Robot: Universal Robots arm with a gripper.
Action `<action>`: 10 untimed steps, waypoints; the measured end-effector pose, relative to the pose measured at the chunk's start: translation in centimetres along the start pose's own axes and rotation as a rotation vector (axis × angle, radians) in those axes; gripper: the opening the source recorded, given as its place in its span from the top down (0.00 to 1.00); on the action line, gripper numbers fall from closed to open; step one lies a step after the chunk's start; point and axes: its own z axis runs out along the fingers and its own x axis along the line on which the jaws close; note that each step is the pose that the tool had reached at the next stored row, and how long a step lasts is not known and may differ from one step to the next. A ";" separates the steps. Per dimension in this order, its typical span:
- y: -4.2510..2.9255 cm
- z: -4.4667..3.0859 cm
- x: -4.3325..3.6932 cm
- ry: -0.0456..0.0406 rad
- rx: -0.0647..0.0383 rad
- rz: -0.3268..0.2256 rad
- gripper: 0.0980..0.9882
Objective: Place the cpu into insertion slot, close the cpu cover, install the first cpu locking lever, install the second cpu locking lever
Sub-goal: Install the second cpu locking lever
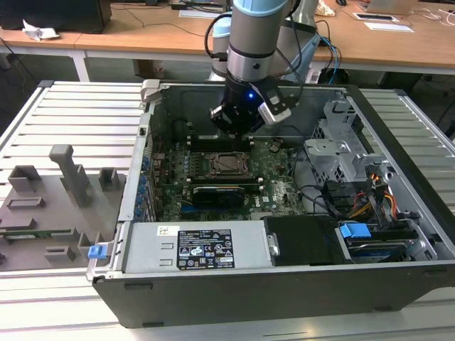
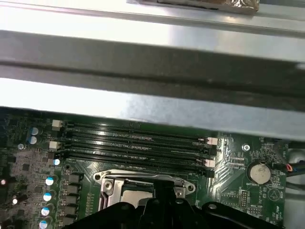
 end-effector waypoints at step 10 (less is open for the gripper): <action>-2.69 -0.49 0.29 0.0000 0.000 0.002 0.99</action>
